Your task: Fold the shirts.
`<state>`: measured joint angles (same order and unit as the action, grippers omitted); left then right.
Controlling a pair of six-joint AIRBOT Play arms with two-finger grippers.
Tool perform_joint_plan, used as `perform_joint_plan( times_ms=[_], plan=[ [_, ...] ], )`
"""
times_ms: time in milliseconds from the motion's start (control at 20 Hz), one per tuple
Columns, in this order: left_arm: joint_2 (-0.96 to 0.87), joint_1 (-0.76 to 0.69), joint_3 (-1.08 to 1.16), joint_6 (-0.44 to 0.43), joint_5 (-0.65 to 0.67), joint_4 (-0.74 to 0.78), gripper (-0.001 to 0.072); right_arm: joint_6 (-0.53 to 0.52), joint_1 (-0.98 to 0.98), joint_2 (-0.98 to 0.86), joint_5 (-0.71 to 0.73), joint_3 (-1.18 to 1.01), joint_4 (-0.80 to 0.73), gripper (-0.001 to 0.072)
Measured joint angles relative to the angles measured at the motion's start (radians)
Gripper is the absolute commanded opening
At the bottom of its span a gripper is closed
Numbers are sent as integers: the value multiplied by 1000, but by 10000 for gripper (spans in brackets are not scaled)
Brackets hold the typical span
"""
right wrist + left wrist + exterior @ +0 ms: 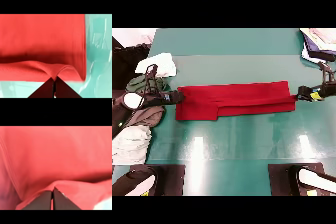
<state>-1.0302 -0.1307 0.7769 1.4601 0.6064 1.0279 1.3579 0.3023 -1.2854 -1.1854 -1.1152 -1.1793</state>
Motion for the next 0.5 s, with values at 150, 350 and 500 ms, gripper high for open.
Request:
perform_joint_plan(
  times_ms=[150, 350, 500],
  plan=[
    [-78, 0, 39, 0, -92, 1, 25, 19, -32, -87, 47, -58, 1, 14],
    [-180, 0, 107, 0, -147, 2, 255, 52, -68, -188, 103, -143, 6, 72],
    [-222, 0, 155, 21, -173, 2, 625, 84, -76, -248, 141, -208, 48, 499]
  ],
)
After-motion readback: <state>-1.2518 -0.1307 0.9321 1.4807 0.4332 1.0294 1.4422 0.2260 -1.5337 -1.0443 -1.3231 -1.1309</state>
